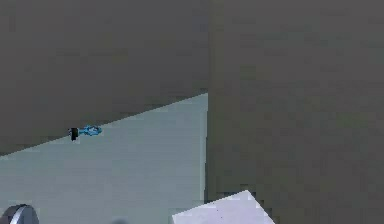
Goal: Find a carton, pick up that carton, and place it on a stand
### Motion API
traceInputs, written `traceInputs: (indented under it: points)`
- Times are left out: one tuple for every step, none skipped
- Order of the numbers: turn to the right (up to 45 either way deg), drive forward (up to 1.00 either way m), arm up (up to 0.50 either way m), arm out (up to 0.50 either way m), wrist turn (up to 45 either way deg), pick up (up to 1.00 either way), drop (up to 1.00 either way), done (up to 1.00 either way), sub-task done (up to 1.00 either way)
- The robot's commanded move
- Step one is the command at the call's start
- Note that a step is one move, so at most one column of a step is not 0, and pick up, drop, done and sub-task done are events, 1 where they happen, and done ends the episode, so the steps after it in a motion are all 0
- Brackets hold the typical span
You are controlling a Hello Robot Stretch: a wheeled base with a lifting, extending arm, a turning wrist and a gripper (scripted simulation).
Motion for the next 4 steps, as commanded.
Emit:
traceInputs:
  points:
    - [9.0, 0.0, 0.0, 0.0, 0.0, 0.0, 0.0, 0.0, 0.0]
    - [0.0, 0.4, 0.0, 0.0, 0.0, 0.0, 0.0, 0.0, 0.0]
    - [-24.0, 0.0, 0.0, 0.0, 0.0, 0.0, 0.0, 0.0, 0.0]
    - [0.0, 0.5, 0.0, 0.0, 0.0, 0.0, 0.0, 0.0, 0.0]
